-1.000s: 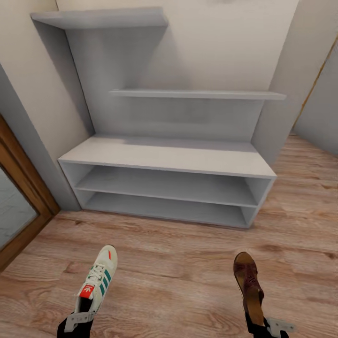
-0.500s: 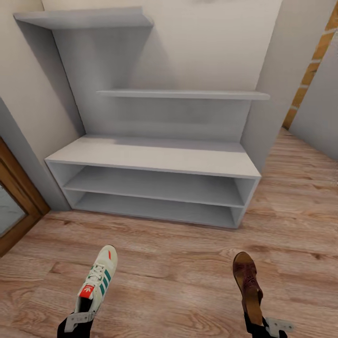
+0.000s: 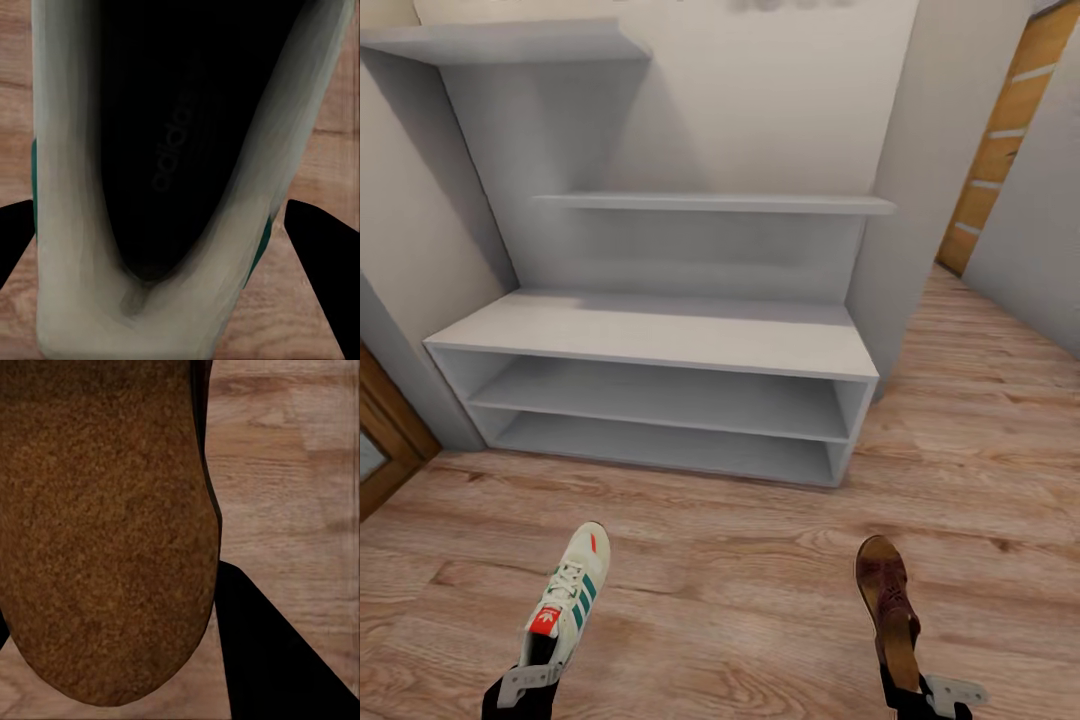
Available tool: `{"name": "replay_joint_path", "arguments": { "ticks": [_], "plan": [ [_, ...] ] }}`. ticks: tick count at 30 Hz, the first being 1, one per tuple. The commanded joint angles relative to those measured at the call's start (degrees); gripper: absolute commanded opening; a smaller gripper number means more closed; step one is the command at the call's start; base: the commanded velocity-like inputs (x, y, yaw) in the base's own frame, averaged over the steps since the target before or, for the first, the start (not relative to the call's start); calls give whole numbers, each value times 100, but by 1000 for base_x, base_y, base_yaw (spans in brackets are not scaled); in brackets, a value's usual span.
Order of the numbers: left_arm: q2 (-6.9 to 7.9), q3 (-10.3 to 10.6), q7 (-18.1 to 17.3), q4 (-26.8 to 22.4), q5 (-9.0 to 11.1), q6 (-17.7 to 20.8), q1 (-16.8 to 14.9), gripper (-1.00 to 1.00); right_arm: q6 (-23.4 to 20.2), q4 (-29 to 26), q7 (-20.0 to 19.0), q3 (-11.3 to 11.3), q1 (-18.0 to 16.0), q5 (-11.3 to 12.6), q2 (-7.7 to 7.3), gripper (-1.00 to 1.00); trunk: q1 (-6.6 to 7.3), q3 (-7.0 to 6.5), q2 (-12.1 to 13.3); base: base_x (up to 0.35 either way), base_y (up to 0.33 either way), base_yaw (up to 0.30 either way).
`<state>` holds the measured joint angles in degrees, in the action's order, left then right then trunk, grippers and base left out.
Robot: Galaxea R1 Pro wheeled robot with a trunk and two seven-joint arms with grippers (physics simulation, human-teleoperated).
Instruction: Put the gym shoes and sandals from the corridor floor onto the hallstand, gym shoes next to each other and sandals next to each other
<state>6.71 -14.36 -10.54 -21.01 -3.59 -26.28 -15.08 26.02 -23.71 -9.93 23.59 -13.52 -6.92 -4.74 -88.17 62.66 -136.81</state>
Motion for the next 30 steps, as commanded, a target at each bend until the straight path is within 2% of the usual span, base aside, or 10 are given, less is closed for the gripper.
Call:
{"name": "replay_joint_path", "arguments": {
  "ticks": [1, 11, 30],
  "plan": [
    [-3, -49, -36, 1, -36, -17, -3, -100, 17, 7, -38, 49, -7, -38, 4, -100, 1, -1, -2, 0, -275, -73],
    [-3, -52, -36, 1, -36, -17, -3, -100, 17, 6, -27, 57, -5, -37, 0, -100, 1, -3, -2, 0, -275, -28],
    [-19, -53, -36, 1, -36, -17, -3, -100, 17, 2, -27, 58, -5, -38, 0, -100, 1, -4, -2, 67, -275, -214]
  ]
}}
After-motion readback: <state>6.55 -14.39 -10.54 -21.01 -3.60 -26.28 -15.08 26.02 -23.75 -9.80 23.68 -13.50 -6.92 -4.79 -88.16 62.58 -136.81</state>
